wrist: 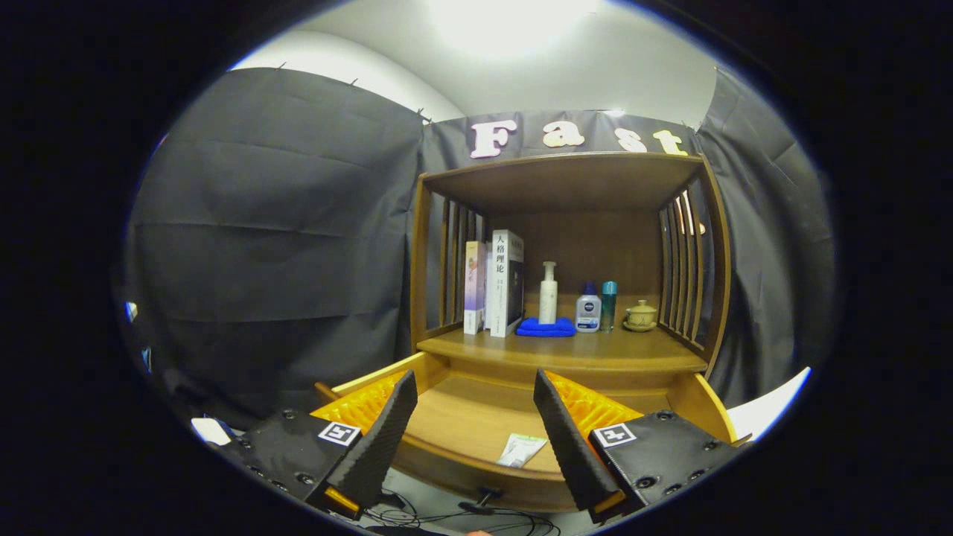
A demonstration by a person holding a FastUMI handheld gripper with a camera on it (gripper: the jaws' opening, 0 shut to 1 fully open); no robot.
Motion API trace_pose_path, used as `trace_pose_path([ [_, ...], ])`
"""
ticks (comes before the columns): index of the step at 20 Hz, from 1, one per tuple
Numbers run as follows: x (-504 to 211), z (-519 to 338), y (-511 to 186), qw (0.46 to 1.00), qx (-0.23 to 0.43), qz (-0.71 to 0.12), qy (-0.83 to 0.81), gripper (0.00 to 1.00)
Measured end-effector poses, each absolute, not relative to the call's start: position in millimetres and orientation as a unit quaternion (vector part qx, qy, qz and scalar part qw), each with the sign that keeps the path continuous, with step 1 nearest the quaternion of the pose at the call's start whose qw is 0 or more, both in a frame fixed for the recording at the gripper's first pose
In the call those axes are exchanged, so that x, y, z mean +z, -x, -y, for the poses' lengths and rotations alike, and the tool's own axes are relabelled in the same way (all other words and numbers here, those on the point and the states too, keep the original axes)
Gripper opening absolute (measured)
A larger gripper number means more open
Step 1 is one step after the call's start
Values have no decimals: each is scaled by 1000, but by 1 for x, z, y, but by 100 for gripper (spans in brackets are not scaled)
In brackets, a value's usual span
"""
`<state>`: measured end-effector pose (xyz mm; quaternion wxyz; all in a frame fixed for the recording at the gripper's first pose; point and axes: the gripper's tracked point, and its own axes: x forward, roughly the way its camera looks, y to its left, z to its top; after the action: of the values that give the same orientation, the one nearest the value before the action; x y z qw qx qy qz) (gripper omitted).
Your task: Pull open the drawer, take out the items inside it, and place them on the countertop above the cabinet.
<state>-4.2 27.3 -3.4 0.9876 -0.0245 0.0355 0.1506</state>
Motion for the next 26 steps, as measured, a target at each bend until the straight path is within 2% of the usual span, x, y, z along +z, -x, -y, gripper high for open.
trace_pose_path([
  [4, 18, -19, -31, 985, 161, -58, -1, 98],
  [11, 15, -2, -92, 979, 154, -136, 15, 97],
  [17, -40, 3, -124, 954, 150, -258, 40, 98],
  [21, -72, -1, -136, 937, 147, -312, 50, 98],
  [26, -128, -8, -121, 878, 182, -439, 49, 97],
])
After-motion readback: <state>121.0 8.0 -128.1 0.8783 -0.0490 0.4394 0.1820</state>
